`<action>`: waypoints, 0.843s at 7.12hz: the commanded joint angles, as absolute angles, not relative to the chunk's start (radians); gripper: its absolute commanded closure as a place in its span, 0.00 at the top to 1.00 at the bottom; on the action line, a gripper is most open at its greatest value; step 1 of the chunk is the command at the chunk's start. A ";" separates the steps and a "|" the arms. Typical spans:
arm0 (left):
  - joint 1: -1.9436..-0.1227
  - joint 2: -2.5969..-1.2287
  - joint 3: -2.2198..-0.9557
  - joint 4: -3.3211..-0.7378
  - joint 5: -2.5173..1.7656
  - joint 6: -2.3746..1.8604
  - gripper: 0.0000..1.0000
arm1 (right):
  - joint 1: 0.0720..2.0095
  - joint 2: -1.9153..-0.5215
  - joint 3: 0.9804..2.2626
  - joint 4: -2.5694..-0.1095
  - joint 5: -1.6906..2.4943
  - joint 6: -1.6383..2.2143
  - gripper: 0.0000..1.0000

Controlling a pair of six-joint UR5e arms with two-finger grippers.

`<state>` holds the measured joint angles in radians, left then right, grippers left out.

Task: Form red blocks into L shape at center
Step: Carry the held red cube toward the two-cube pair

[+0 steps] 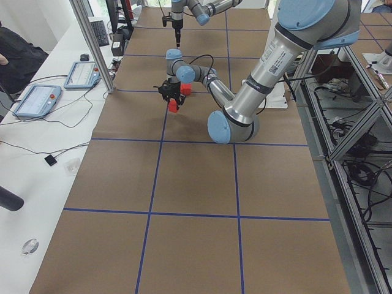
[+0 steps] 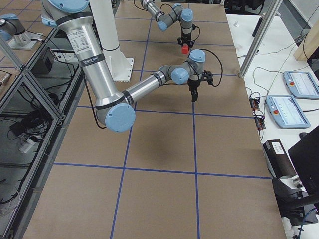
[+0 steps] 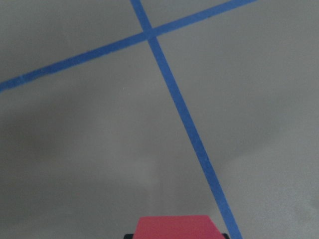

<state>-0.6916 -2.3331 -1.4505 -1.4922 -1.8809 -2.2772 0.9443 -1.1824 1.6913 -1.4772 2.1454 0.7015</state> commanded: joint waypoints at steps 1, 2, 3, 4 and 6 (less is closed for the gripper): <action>-0.667 -2.411 -1.384 -1.480 -1.876 -2.423 0.00 | 0.943 -1.203 1.716 -1.476 2.143 0.698 0.99; -0.661 -2.440 -1.368 -1.480 -1.879 -2.480 0.00 | 0.943 -1.203 1.720 -1.476 2.143 0.699 0.99; -0.655 -2.480 -1.320 -1.482 -1.881 -2.494 0.00 | 0.943 -1.222 1.751 -1.476 2.143 0.701 0.99; -0.652 -2.502 -1.290 -1.482 -1.882 -2.540 0.00 | 0.943 -1.247 1.776 -1.476 2.144 0.700 0.99; -0.643 -2.520 -1.275 -1.480 -1.882 -2.574 0.00 | 0.940 -1.250 1.776 -1.476 2.145 0.701 0.99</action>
